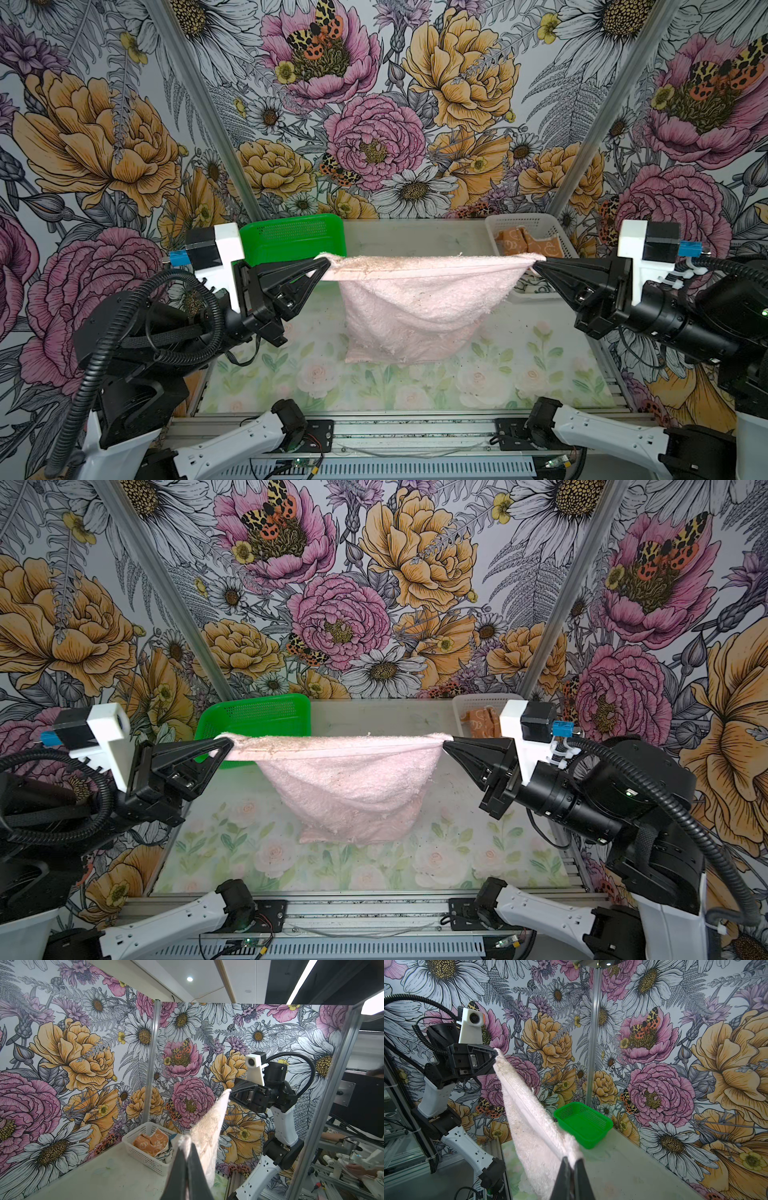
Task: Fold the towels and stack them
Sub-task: 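Lift the pink towel with both grippers and stretch it taut between them, then lower the stretched pink towel flat onto the mat with both grippers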
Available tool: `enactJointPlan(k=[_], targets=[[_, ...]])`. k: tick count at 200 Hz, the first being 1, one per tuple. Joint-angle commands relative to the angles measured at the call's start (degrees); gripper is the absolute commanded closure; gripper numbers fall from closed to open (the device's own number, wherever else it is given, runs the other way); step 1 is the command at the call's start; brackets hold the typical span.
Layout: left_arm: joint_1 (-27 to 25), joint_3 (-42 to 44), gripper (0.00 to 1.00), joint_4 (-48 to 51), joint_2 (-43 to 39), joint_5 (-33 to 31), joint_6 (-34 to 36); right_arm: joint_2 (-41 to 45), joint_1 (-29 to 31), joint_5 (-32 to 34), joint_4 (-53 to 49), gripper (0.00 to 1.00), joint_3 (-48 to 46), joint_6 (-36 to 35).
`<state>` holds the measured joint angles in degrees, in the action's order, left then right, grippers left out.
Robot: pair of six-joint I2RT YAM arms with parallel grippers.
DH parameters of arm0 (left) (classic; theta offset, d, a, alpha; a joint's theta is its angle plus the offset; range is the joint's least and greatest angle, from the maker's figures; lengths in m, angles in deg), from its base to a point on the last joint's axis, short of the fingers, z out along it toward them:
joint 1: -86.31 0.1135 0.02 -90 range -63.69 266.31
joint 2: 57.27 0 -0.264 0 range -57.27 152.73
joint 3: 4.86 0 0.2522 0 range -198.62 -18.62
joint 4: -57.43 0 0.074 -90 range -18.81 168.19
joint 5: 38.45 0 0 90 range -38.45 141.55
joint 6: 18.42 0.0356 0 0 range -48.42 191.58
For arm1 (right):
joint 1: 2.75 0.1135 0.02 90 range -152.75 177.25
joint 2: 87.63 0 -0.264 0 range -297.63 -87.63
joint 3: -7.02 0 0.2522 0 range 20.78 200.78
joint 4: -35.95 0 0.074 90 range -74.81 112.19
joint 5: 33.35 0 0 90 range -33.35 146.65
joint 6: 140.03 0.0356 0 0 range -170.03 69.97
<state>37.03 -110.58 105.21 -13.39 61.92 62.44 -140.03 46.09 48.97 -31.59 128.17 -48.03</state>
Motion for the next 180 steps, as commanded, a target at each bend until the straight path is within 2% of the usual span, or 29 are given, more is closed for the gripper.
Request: enactJointPlan(k=[1, 49, 66, 83, 115, 143, 180], targets=[[0.3, -0.3, 1.00, -3.5, -0.9, -4.9, 2.7, 0.1, -0.2, 7.2, 2.6, 1.00, 1.1, -1.6], [0.3, 6.9, 1.00, -8.6, 2.9, -24.2, 6.1, -3.7, -0.3, 19.5, 7.3, 1.00, -4.3, -5.9], [1.1, 11.5, 1.00, -12.9, 4.8, -27.6, 6.8, -4.5, -0.9, 22.9, 11.5, 1.00, -9.1, -8.0], [4.0, 16.3, 1.00, -18.1, 7.3, -28.2, 5.8, -5.1, -3.1, 24.2, 17.1, 1.00, -15.2, -9.0], [12.5, 26.1, 1.00, -29.9, 12.9, -22.8, -0.2, -6.1, -15.6, 16.7, 29.8, 1.00, -28.8, -6.3], [16.1, 32.7, 1.00, -40.2, 19.7, -20.9, -1.1, -10.2, -25.6, 6.9, 39.2, 1.00, -37.1, -3.2], [19.6, 36.8, 1.00, -53.6, 32.2, -17.3, -2.9, -19.6, -31.8, -1.4, 55.9, 1.00, -45.0, -0.4]])
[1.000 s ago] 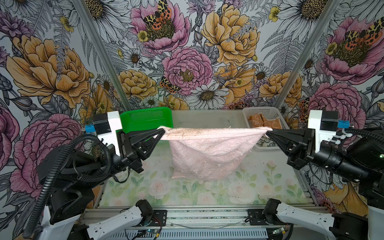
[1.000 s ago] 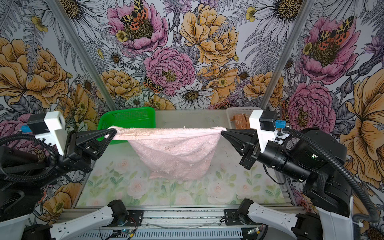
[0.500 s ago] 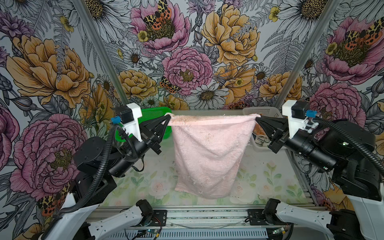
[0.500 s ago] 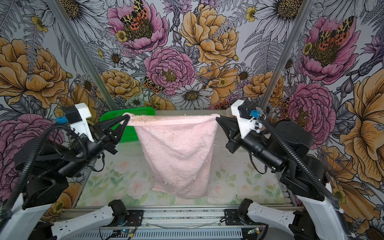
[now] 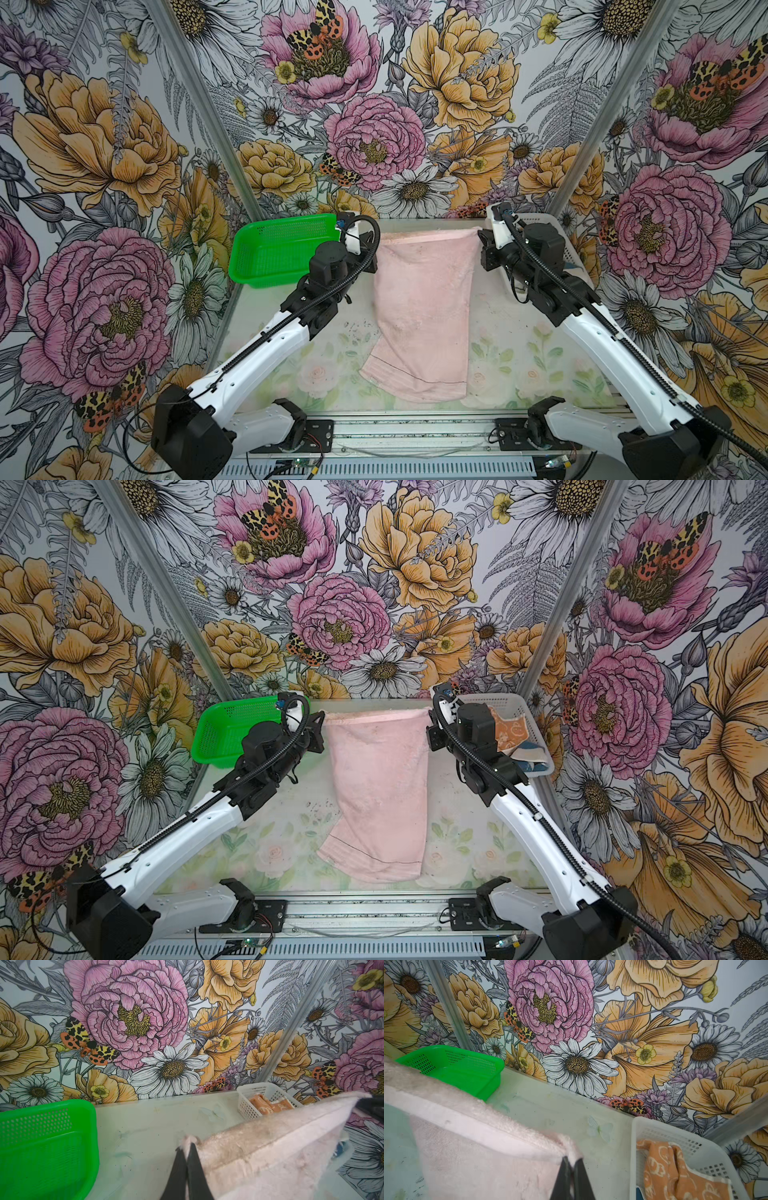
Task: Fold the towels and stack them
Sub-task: 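Lower the stretched pink towel flat onto the mat with both grippers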
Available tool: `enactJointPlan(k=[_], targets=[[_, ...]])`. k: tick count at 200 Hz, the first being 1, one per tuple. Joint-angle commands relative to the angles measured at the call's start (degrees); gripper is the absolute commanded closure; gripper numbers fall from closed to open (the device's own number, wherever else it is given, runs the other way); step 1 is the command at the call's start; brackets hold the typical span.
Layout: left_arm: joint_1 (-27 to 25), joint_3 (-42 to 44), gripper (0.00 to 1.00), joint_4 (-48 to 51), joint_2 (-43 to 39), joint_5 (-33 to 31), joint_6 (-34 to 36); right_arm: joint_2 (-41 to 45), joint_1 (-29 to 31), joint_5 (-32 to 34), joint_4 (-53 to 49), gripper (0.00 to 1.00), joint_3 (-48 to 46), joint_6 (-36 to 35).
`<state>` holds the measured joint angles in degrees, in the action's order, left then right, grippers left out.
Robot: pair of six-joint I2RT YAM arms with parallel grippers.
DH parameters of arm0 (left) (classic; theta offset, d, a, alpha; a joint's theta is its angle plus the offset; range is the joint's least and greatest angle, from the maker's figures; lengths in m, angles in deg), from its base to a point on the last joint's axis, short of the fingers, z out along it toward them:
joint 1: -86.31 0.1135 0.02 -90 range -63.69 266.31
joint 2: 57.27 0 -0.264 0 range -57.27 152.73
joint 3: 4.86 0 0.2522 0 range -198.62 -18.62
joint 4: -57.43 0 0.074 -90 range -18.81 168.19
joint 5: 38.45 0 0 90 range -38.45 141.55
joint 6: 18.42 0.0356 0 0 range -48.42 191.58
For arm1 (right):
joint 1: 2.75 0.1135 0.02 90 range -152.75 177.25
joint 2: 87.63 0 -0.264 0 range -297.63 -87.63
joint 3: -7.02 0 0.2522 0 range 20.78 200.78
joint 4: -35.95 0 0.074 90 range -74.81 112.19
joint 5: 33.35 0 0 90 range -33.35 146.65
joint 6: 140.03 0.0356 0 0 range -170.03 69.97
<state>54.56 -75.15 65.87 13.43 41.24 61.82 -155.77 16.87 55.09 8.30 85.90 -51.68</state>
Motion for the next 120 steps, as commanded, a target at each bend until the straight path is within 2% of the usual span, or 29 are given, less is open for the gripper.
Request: enactJointPlan(k=[1, 65, 120], targets=[[2.2, 1.4, 1.00, -14.4, 5.8, 3.5, -2.4, -4.1, -2.6, -7.7, 16.2, 1.00, -2.8, 3.3], [5.1, -5.2, 1.00, -20.0, 27.4, 3.7, -4.1, -25.0, -4.5, -6.8, 20.3, 1.00, 1.8, 4.4], [7.5, -17.3, 1.00, -19.3, 44.9, 6.5, -8.1, -38.2, -5.4, -0.6, 20.3, 1.00, 9.4, 3.7]])
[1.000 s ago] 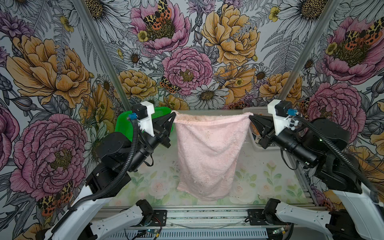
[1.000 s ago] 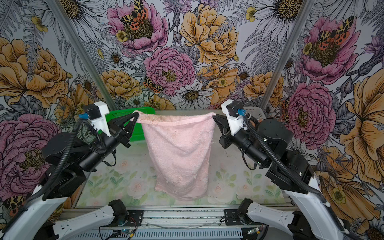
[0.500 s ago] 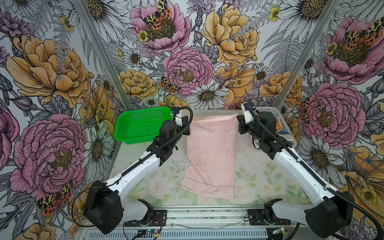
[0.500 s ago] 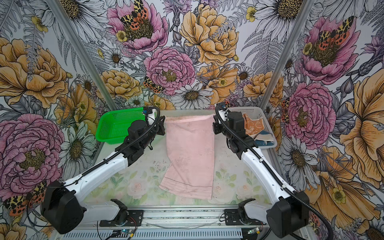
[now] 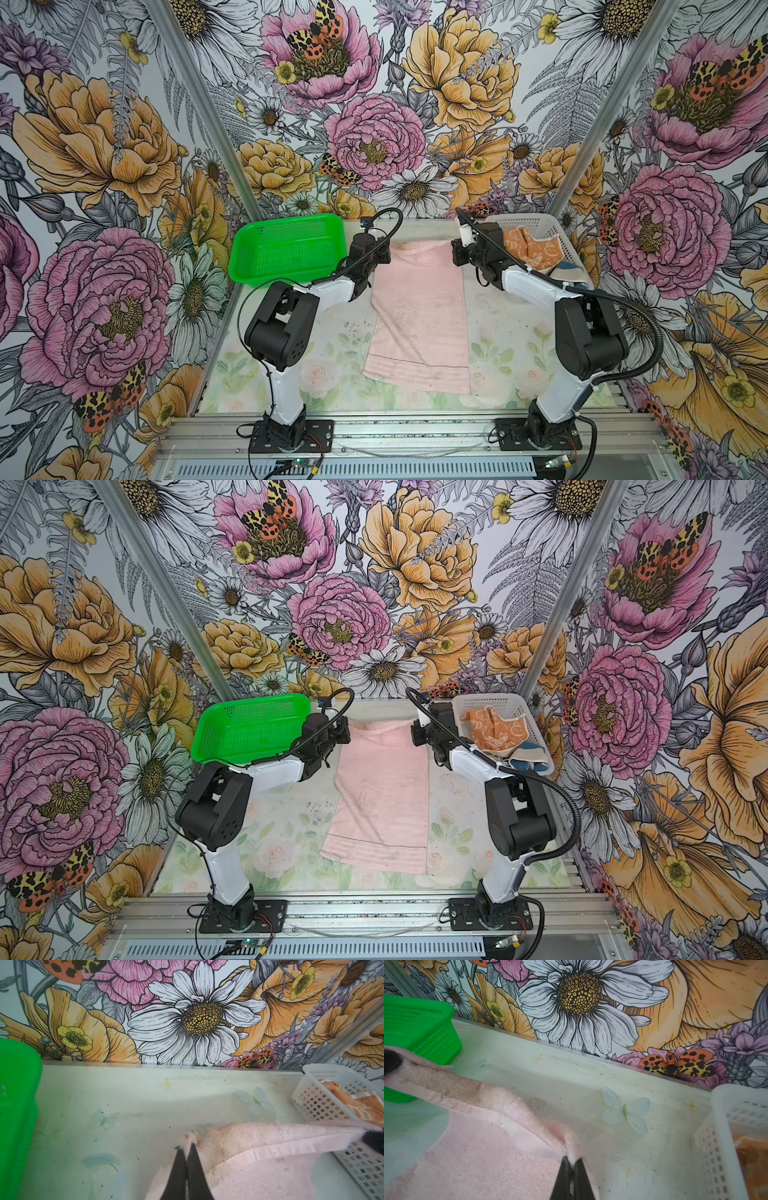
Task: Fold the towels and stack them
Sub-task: 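Lower the stretched pink towel flat onto the mat with both grippers, then release the towel and draw both grippers back over the flat towel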
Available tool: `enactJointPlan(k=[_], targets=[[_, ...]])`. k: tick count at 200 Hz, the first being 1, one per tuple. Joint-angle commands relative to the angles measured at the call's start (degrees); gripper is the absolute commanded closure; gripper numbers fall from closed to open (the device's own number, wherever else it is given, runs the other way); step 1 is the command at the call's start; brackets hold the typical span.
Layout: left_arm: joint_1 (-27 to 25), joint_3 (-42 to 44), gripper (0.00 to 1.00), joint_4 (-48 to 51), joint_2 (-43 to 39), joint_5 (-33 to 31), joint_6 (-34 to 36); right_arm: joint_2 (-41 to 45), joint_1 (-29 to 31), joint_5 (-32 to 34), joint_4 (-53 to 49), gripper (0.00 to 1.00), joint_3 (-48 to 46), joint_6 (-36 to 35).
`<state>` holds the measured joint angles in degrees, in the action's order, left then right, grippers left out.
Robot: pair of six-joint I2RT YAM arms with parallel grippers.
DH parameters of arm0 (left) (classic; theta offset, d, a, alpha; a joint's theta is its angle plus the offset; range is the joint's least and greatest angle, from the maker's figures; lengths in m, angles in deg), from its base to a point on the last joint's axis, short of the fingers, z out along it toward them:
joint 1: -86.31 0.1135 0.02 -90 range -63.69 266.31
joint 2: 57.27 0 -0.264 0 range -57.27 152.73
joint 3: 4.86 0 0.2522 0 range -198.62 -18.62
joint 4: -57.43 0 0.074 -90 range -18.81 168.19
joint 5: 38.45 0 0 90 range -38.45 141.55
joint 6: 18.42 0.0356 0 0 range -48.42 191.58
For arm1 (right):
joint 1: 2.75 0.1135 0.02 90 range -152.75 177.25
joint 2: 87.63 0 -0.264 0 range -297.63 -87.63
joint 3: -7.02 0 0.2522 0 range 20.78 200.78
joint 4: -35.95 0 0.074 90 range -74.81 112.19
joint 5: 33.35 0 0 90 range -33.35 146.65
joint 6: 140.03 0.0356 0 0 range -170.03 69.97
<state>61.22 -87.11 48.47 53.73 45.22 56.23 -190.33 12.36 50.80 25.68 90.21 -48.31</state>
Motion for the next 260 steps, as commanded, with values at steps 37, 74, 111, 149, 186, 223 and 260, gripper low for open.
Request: enactJointPlan(k=[37, 74, 111, 149, 186, 223, 260], targets=[[2.4, -20.1, 0.98, 7.9, 15.0, 4.5, -5.4, -14.3, -2.7, 7.2, -6.3, 1.00, 18.5, 2.0], [4.0, -31.4, 0.58, 12.3, 21.3, 10.2, -6.9, -21.0, -4.5, 4.9, -8.5, 0.65, 27.6, 2.4], [3.9, -32.4, 0.38, 13.3, 15.7, 12.0, -4.9, -18.0, -4.3, 0.8, -9.8, 0.23, 30.4, 1.9], [0.1, -20.5, 0.39, 30.3, -2.4, 3.0, -1.6, -0.6, -1.1, 1.4, -14.3, 0.14, 17.8, 5.5], [-9.1, 1.7, 0.43, 49.3, -23.0, -11.9, -7.9, 18.8, 4.7, 1.9, -24.8, 0.14, -3.3, 16.5], [-16.3, 25.1, 0.50, 50.7, -38.5, -6.1, -21.2, 32.0, 11.8, 3.1, -32.0, 0.21, -22.1, 25.9], [-22.6, 34.3, 0.55, 50.9, -40.5, -3.7, -27.5, 39.9, 17.1, 3.1, -34.3, 0.22, -31.6, 30.6]])
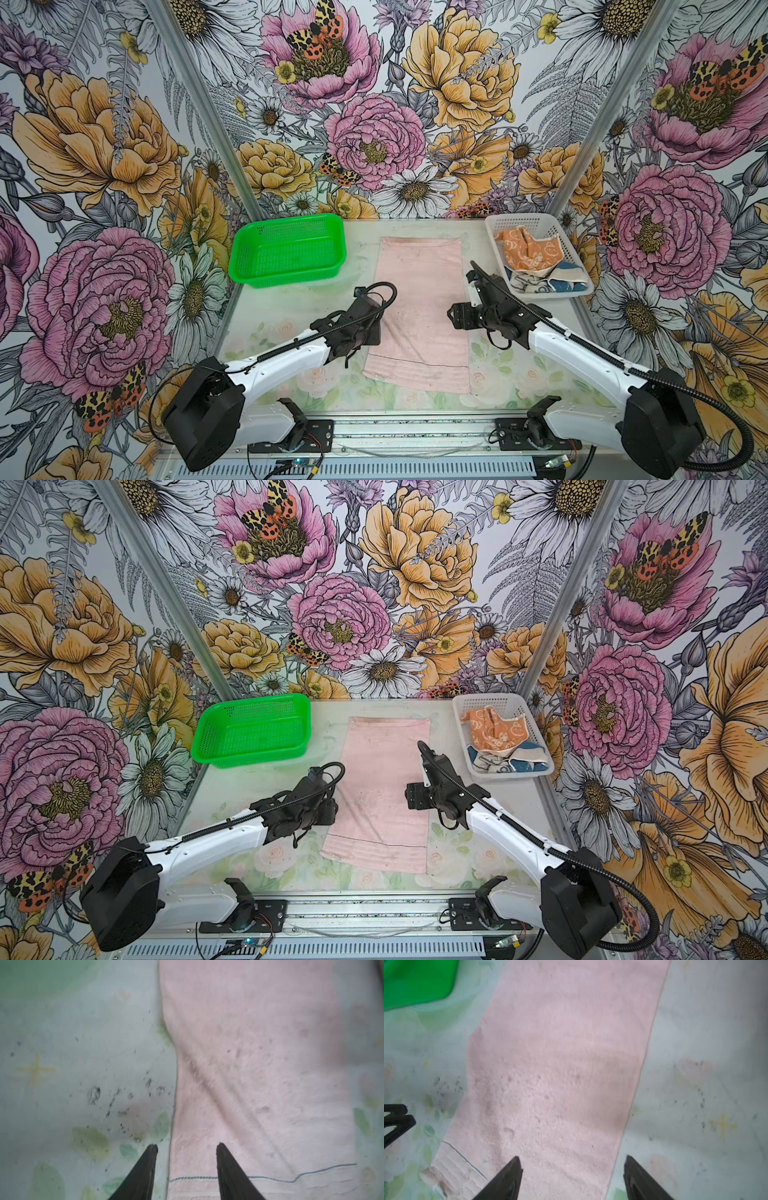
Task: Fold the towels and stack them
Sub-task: 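Release the towel and draw both grippers back over the flat towel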
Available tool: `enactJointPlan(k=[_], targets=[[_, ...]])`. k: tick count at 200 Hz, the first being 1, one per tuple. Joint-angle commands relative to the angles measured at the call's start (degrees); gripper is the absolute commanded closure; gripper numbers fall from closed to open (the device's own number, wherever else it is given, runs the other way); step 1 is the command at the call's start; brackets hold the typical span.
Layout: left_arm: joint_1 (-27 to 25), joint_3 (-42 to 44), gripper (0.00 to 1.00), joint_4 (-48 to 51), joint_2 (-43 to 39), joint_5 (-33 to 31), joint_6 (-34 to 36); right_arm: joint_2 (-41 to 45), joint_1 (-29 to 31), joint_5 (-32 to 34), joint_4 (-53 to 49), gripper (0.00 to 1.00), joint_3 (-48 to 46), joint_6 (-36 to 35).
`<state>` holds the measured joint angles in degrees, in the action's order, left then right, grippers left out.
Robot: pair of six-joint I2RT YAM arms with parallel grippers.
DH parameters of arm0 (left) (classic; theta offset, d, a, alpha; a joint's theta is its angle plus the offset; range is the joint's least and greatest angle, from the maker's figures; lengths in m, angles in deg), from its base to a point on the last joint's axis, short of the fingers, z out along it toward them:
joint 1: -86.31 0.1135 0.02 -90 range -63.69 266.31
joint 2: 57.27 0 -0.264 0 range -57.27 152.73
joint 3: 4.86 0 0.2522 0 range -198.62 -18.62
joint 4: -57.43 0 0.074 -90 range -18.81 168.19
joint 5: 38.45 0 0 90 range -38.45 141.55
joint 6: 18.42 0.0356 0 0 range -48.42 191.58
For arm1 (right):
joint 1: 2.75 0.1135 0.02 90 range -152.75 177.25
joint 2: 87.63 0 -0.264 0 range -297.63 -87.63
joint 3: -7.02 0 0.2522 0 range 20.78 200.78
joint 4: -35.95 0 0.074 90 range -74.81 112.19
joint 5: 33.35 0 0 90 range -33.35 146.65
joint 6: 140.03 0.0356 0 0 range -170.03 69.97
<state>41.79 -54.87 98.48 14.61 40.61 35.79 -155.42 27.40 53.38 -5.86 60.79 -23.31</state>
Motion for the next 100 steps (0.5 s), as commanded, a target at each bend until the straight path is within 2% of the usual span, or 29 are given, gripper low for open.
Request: enactJointPlan(k=[1, 29, 39, 72, 100], targets=[[-3.4, 2.1, 0.55, 0.9, -1.3, 0.9, -7.2, 5.1, 2.2, 0.4, -2.8, 0.22, -2.3, 5.6], [-7.7, 3.2, 0.57, 2.2, 0.8, -0.6, -11.2, 6.6, 3.0, -0.1, -3.5, 0.22, -3.8, 6.3], [-9.2, 2.8, 0.58, 2.8, 1.8, -3.1, -12.3, 7.1, 3.1, -0.2, -3.6, 0.21, -3.8, 6.2], [-14.2, -1.6, 0.60, 13.9, 7.9, -11.1, -18.3, 8.7, 3.1, -0.4, -5.0, 0.21, -3.1, 5.9], [-17.7, -2.5, 0.61, 17.2, 11.8, -12.7, -23.1, 10.0, 3.1, -0.1, -6.0, 0.20, -3.1, 5.5]])
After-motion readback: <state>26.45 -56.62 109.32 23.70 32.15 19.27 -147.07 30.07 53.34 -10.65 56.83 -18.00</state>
